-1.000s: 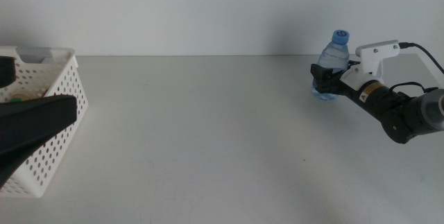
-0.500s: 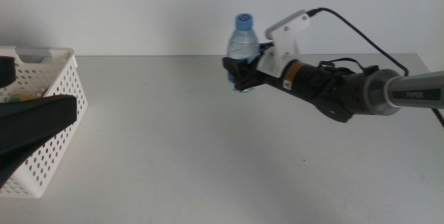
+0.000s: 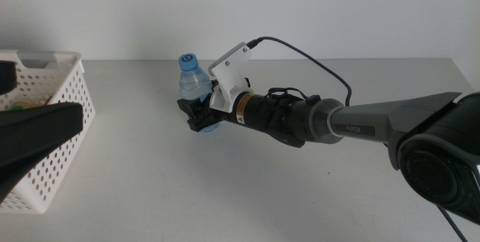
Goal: Use arms to grab the bottles and put them into the dustbin to the left of the table.
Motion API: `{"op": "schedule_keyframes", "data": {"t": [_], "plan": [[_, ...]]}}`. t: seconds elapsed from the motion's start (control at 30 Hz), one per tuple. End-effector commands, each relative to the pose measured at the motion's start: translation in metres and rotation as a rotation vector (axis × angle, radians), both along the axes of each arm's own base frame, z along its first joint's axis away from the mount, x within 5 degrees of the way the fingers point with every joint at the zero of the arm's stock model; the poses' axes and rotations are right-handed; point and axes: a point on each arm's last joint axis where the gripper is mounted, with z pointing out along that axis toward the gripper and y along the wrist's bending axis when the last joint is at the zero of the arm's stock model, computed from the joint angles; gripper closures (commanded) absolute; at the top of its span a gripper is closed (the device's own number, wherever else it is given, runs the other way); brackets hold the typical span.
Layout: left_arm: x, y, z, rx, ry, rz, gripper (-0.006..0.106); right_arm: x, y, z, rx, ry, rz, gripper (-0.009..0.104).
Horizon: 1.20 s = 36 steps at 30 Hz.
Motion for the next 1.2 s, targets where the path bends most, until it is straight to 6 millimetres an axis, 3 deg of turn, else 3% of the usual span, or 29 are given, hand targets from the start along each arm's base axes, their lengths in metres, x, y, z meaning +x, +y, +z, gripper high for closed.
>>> {"op": "schedule_keyframes", "data": {"t": [0.0, 0.2, 0.3, 0.4, 0.5, 0.63, 0.7, 0.9, 1.17], "plan": [[0.001, -0.001, 0.014, -0.072, -0.068, -0.001, 0.007, 0.0, 0.005, 0.061, 0.169, -0.143, 0.039, 0.096], [0.001, -0.001, 0.014, -0.072, -0.068, -0.001, 0.007, 0.001, 0.005, 0.055, 0.212, -0.053, 0.017, 0.095], [0.001, -0.001, 0.014, -0.072, -0.068, -0.001, 0.007, 0.001, 0.004, 0.055, 0.228, -0.026, 0.01, 0.088], [0.001, -0.001, 0.014, -0.072, -0.068, -0.001, 0.007, 0.001, 0.0, 0.059, 0.215, 0.019, -0.019, 0.072], [0.001, -0.001, 0.014, -0.072, -0.068, -0.001, 0.007, -0.002, -0.009, 0.062, 0.184, 0.035, -0.032, 0.048], [0.001, -0.001, 0.014, -0.072, -0.068, -0.001, 0.007, -0.017, -0.019, 0.064, 0.103, 0.025, 0.004, 0.018], [0.001, -0.001, 0.014, -0.072, -0.068, -0.001, 0.007, -0.029, -0.024, 0.065, 0.06, 0.024, 0.027, 0.01], [0.001, -0.001, 0.014, -0.072, -0.068, -0.001, 0.007, -0.067, -0.049, 0.086, 0.036, 0.036, 0.031, 0.009], [0.001, -0.001, 0.014, -0.072, -0.068, -0.001, 0.007, -0.129, -0.091, 0.151, 0.069, 0.005, 0.004, 0.017]]}}
